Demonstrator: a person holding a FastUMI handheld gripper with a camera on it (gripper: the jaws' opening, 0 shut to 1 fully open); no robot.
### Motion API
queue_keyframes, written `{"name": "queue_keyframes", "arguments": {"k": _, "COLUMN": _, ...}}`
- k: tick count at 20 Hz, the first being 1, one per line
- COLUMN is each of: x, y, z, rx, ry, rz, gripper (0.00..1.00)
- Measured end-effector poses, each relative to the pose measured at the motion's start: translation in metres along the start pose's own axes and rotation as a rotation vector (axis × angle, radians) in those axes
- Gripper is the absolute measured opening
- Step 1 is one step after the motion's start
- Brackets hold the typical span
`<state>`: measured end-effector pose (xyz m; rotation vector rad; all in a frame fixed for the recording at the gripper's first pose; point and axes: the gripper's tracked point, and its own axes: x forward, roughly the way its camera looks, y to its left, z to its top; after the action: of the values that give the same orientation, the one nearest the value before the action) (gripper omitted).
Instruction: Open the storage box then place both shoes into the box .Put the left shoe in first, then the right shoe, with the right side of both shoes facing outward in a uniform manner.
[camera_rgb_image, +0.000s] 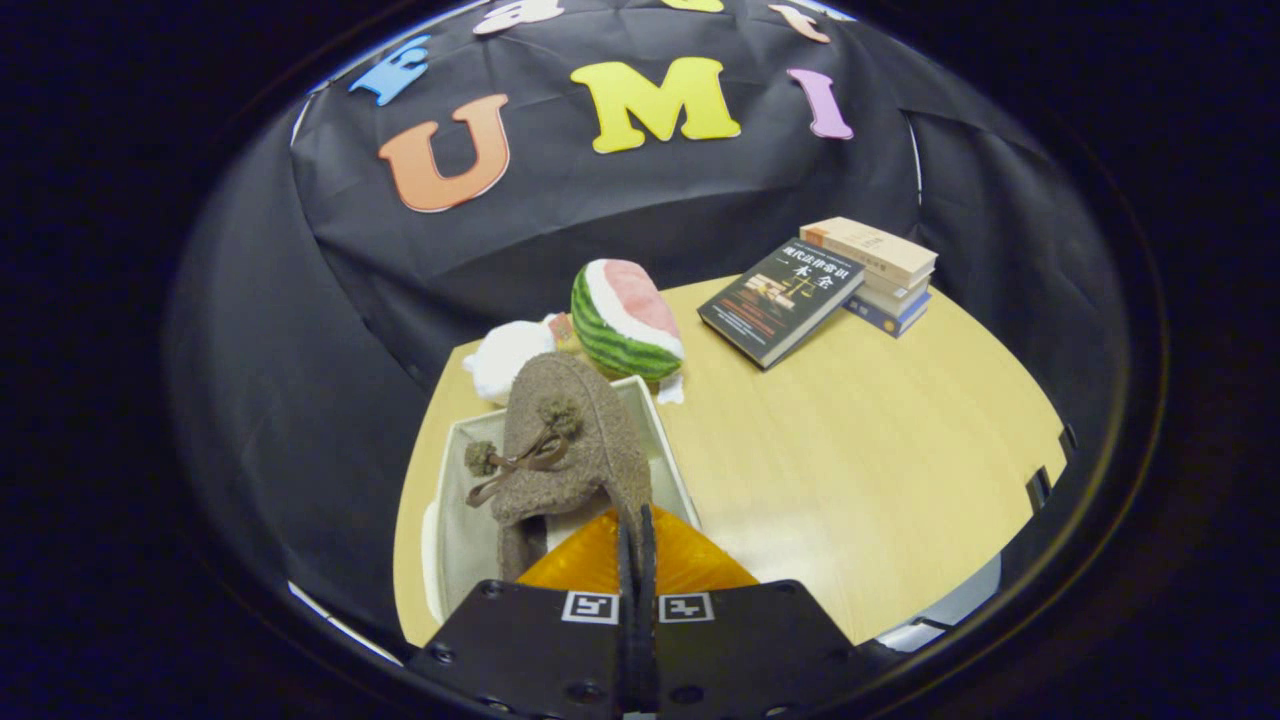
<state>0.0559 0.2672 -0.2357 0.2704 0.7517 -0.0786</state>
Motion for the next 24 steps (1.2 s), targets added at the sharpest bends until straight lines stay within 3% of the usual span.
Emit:
{"name": "queue_keyframes", "arguments": {"k": 8, "x": 0.031, "y": -0.011, "z": -0.03, "rx": -0.08, "ry": 0.007, "rz": -0.097, "gripper": 0.0}}
{"name": "queue_keyframes", "arguments": {"k": 11, "x": 0.034, "y": -0.007, "z": -0.032, "rx": -0.086, "ry": 0.004, "rz": -0.077, "gripper": 0.03}}
{"name": "queue_keyframes", "arguments": {"k": 14, "x": 0.031, "y": -0.002, "z": -0.026, "rx": -0.103, "ry": -0.015, "rz": -0.052, "gripper": 0.13}}
{"name": "queue_keyframes", "arguments": {"k": 17, "x": 0.021, "y": -0.001, "z": -0.011, "rx": -0.134, "ry": -0.053, "rz": -0.026, "gripper": 0.14}}
{"name": "queue_keyframes", "arguments": {"k": 24, "x": -0.056, "y": -0.024, "z": 0.062, "rx": -0.253, "ry": -0.265, "rz": 0.048, "gripper": 0.75}}
